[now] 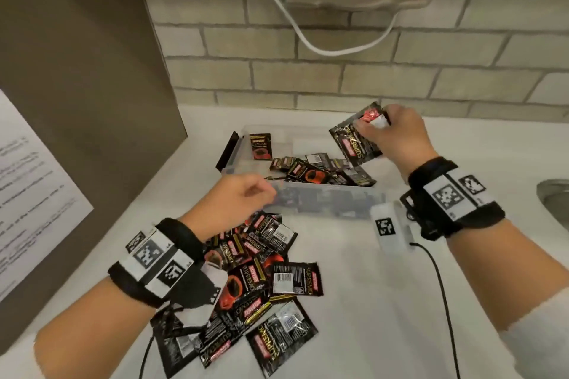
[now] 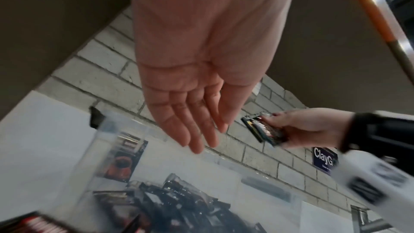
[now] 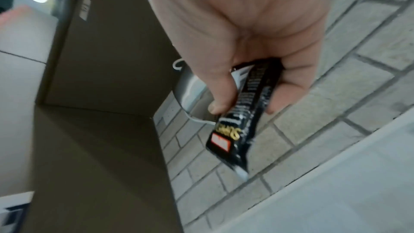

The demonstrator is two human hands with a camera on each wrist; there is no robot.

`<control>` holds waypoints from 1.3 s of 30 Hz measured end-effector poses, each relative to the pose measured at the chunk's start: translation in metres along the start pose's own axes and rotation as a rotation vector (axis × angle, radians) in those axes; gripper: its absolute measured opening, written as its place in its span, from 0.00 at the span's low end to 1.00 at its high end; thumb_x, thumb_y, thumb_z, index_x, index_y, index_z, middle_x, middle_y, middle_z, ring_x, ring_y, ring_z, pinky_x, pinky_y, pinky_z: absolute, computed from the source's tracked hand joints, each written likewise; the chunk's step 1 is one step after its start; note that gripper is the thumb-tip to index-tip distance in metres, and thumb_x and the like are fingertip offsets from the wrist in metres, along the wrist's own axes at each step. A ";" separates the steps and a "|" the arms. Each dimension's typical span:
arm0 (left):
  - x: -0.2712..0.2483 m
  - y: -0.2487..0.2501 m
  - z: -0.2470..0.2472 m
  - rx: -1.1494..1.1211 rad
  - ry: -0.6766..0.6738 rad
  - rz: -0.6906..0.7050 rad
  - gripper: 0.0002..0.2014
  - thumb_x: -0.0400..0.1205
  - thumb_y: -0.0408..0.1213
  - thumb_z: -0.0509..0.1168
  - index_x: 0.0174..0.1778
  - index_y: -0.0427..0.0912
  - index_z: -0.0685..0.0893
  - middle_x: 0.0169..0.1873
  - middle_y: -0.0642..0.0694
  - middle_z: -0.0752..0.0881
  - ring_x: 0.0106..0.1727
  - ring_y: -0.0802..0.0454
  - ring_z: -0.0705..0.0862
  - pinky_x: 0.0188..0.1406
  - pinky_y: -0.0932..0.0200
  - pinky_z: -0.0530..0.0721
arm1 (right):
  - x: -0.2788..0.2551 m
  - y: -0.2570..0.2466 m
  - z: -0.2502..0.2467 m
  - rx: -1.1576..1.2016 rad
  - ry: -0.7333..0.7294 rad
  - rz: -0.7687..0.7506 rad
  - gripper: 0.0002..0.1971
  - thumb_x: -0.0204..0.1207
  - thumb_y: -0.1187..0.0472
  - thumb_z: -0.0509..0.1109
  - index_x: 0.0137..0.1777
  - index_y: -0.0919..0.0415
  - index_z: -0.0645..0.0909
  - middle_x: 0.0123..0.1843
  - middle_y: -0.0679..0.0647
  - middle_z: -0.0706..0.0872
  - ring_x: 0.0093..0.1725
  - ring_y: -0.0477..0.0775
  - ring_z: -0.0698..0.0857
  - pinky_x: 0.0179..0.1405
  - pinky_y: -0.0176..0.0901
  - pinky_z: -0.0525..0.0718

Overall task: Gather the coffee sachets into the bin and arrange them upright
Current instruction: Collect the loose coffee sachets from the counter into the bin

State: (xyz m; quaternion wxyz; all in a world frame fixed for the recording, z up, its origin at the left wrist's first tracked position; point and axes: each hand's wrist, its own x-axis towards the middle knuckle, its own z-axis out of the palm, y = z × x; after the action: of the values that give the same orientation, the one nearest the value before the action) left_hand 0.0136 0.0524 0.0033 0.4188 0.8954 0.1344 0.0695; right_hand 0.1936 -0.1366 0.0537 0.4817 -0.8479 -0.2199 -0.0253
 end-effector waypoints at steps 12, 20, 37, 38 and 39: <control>-0.088 -0.093 -0.012 0.474 -0.099 -0.518 0.43 0.70 0.62 0.69 0.77 0.52 0.59 0.70 0.40 0.66 0.69 0.38 0.72 0.68 0.47 0.73 | -0.106 0.009 0.087 -0.406 -0.879 0.085 0.34 0.75 0.44 0.68 0.75 0.64 0.68 0.73 0.60 0.74 0.71 0.58 0.75 0.70 0.49 0.75; -0.063 -0.083 -0.008 0.334 -0.068 -0.652 0.51 0.71 0.59 0.71 0.81 0.44 0.48 0.76 0.35 0.58 0.75 0.35 0.66 0.73 0.45 0.69 | -0.100 0.018 0.146 -0.293 -0.674 0.174 0.41 0.72 0.40 0.69 0.76 0.69 0.64 0.77 0.63 0.69 0.76 0.63 0.69 0.75 0.54 0.71; -0.032 -0.060 0.001 -0.261 0.034 -0.477 0.10 0.83 0.42 0.63 0.57 0.44 0.77 0.45 0.45 0.83 0.42 0.53 0.81 0.47 0.55 0.84 | -0.088 0.030 0.109 0.181 -0.452 0.120 0.13 0.70 0.59 0.77 0.50 0.65 0.84 0.48 0.61 0.89 0.52 0.61 0.87 0.56 0.50 0.83; -0.030 -0.062 0.000 -0.255 0.062 -0.460 0.09 0.83 0.41 0.63 0.56 0.43 0.78 0.47 0.43 0.83 0.43 0.51 0.81 0.47 0.54 0.83 | -0.086 0.029 0.102 0.176 -0.416 0.086 0.11 0.70 0.60 0.77 0.49 0.64 0.84 0.47 0.58 0.90 0.51 0.59 0.87 0.54 0.49 0.84; -0.027 -0.062 -0.002 -0.252 0.077 -0.452 0.08 0.83 0.41 0.63 0.55 0.43 0.78 0.48 0.41 0.84 0.45 0.50 0.82 0.48 0.53 0.83 | -0.081 0.028 0.092 0.171 -0.367 0.047 0.08 0.71 0.61 0.76 0.48 0.63 0.85 0.46 0.54 0.90 0.50 0.56 0.88 0.53 0.48 0.85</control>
State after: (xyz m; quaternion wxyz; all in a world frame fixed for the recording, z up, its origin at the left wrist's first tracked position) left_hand -0.0239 0.0839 -0.0432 0.5265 0.7801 0.3371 0.0244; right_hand 0.1161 -0.1006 -0.0383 0.5043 -0.7992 -0.2855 0.1597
